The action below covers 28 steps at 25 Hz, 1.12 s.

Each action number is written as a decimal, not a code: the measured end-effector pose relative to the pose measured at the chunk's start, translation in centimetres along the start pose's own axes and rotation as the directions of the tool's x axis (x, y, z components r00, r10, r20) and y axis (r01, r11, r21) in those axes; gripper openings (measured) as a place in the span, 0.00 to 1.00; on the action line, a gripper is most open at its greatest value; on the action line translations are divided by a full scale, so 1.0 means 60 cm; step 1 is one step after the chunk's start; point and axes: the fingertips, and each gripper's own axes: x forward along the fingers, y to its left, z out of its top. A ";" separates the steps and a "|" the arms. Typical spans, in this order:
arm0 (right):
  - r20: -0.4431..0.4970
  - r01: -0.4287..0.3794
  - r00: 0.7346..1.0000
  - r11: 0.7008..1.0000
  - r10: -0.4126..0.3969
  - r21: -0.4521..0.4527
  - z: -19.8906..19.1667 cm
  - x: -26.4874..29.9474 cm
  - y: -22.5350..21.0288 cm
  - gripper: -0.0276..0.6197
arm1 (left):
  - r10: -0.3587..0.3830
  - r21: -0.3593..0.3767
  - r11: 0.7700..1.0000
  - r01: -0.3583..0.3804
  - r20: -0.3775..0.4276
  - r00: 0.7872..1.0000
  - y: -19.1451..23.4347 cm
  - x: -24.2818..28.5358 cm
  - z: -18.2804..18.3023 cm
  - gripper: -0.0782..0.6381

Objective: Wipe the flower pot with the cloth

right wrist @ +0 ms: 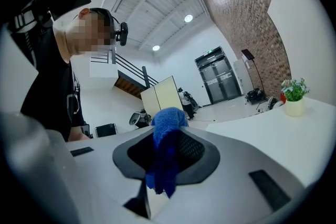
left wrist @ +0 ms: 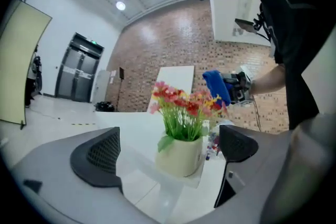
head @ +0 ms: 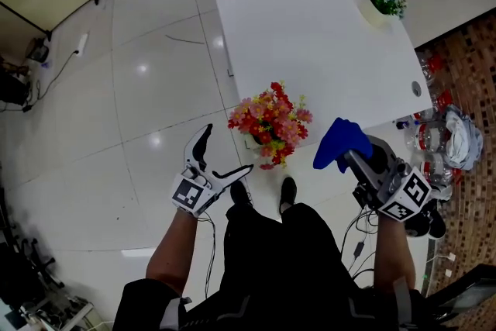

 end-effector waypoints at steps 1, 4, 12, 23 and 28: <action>0.013 0.005 1.000 1.000 -0.005 -0.001 0.011 -0.001 0.002 0.15 | 0.030 -0.019 0.999 -0.030 0.009 1.000 0.001 -0.021 0.021 0.94; 0.052 0.024 0.998 1.000 -0.023 -0.005 0.038 -0.007 0.005 0.15 | 0.057 -0.042 0.998 -0.055 0.031 0.998 -0.013 -0.070 0.085 0.84; 0.093 -0.080 0.992 0.994 0.086 -0.075 0.069 -0.076 0.048 0.15 | 0.082 0.064 0.994 -0.089 0.105 0.991 -0.136 -0.111 0.207 0.56; 0.105 -0.322 0.936 0.938 0.335 -0.127 0.124 -0.251 0.074 0.15 | 0.307 0.032 0.944 -0.327 0.267 0.913 -0.389 -0.115 0.315 0.11; 0.083 -0.323 0.938 0.936 0.336 -0.139 0.118 -0.305 0.136 0.15 | 0.351 0.060 0.928 -0.368 0.193 0.916 -0.481 -0.141 0.332 0.11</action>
